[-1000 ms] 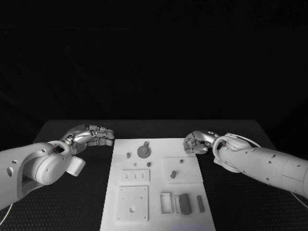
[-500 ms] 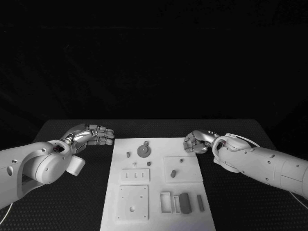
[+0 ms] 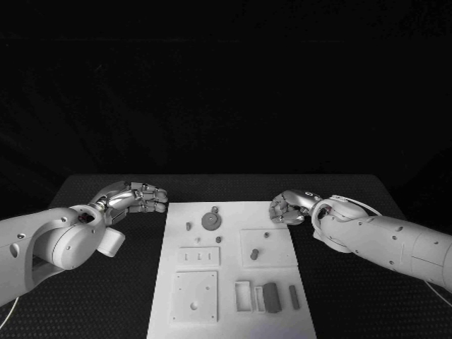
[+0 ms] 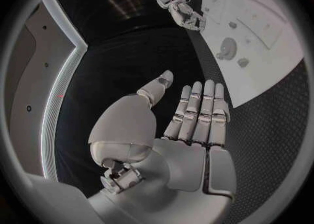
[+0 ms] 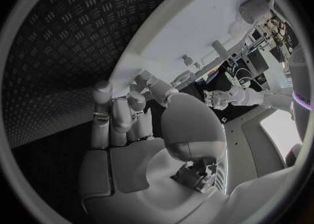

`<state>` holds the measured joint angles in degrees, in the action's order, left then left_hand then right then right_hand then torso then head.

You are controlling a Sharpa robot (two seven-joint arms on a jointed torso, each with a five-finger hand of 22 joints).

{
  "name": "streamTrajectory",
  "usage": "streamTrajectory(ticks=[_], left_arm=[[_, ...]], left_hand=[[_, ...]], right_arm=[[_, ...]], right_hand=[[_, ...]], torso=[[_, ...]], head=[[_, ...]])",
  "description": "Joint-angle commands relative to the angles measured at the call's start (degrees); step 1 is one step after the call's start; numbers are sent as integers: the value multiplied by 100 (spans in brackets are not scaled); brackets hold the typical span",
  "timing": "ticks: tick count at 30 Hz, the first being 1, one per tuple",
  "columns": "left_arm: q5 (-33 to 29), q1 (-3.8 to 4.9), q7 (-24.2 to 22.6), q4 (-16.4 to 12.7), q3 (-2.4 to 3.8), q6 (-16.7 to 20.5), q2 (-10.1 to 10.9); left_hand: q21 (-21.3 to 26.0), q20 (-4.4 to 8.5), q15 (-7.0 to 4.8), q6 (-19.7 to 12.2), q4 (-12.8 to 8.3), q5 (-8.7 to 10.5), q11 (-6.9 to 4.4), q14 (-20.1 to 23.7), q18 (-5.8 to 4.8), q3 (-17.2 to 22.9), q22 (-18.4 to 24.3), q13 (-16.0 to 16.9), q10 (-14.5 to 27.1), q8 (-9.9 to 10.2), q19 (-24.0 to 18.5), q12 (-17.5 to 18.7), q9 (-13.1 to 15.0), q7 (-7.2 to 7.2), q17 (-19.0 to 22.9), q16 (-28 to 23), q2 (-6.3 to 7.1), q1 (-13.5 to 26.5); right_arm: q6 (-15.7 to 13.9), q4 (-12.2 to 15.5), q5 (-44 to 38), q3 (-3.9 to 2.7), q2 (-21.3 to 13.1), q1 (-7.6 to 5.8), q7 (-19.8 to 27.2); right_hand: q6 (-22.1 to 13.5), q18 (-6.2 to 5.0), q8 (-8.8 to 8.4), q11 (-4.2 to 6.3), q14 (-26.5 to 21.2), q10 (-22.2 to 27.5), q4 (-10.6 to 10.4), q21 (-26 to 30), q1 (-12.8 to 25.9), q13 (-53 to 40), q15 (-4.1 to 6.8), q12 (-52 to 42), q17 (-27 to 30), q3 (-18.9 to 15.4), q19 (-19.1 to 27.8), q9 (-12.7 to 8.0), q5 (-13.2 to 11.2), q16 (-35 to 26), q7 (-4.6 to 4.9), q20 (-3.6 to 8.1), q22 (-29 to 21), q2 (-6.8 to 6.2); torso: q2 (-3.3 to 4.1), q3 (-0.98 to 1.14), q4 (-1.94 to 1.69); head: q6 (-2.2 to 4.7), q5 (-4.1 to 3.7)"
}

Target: Assemble the parts on the task board

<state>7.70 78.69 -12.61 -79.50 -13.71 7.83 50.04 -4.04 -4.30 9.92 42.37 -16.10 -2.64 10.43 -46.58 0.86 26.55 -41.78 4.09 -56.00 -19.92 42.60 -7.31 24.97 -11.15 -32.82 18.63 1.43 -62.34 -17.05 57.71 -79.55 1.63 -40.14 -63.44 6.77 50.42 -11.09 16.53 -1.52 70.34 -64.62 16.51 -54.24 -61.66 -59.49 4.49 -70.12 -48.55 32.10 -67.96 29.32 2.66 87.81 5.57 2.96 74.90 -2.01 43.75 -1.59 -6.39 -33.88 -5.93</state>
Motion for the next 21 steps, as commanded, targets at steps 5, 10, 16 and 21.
streamTrajectory(ticks=[5, 10, 16, 21], left_arm=[[20, 2, -56, -12, 3, -89, -4], [20, 2, -55, -10, 3, -96, -7], [21, 2, -54, -9, 3, -98, -8], [23, 2, -54, -9, 3, -96, -9]], left_hand=[[16, -6, 20, -11, -16, -19, -1, -23, -58, -30, 8, 2, -39, -9, -4, 26, -6, -28, -8, -22, -37, 17], [16, -6, 19, -11, -14, -19, 2, -24, -58, -30, 8, 2, -40, -9, -3, 26, -6, -29, -10, -22, -40, 19], [15, -5, 19, -10, -14, -20, 4, -26, -58, -30, 8, 3, -42, -10, -2, 25, -7, -30, -11, -22, -43, 19], [15, -5, 18, -10, -14, -20, 6, -28, -57, -29, 8, 3, -43, -10, -1, 25, -7, -31, -12, -22, -45, 18]], right_arm=[[-11, -5, -70, 4, 13, 15, -38], [-29, 2, -57, 4, 17, 17, -35], [-69, 24, -54, 4, 21, 20, -47], [-124, 34, -42, 4, 23, 25, -71]], right_hand=[[304, -391, 73, 75, 15, -16, -36, -38, 99, 14, 75, 9, -24, -54, -12, 36, 16, 23, 160, 12, 102, -112], [438, -391, 136, 121, 22, -35, -45, -34, 137, 20, 117, 20, -13, -38, -23, 80, 16, 17, 111, 15, 97, -108], [536, -391, 180, 161, 20, -42, -38, -31, 154, 21, 155, 31, -1, -22, -26, 120, 17, 9, 70, 19, 95, -95], [563, -391, 191, 173, 21, -44, -45, -29, 172, 20, 168, 36, 0, -19, -27, 133, 16, 6, 57, 18, 95, -81]], torso=[[2, 5, 4], [0, 6, 3], [0, 7, 4], [1, 7, 7]], head=[[1, -3], [3, -3], [3, 0], [5, -2]])
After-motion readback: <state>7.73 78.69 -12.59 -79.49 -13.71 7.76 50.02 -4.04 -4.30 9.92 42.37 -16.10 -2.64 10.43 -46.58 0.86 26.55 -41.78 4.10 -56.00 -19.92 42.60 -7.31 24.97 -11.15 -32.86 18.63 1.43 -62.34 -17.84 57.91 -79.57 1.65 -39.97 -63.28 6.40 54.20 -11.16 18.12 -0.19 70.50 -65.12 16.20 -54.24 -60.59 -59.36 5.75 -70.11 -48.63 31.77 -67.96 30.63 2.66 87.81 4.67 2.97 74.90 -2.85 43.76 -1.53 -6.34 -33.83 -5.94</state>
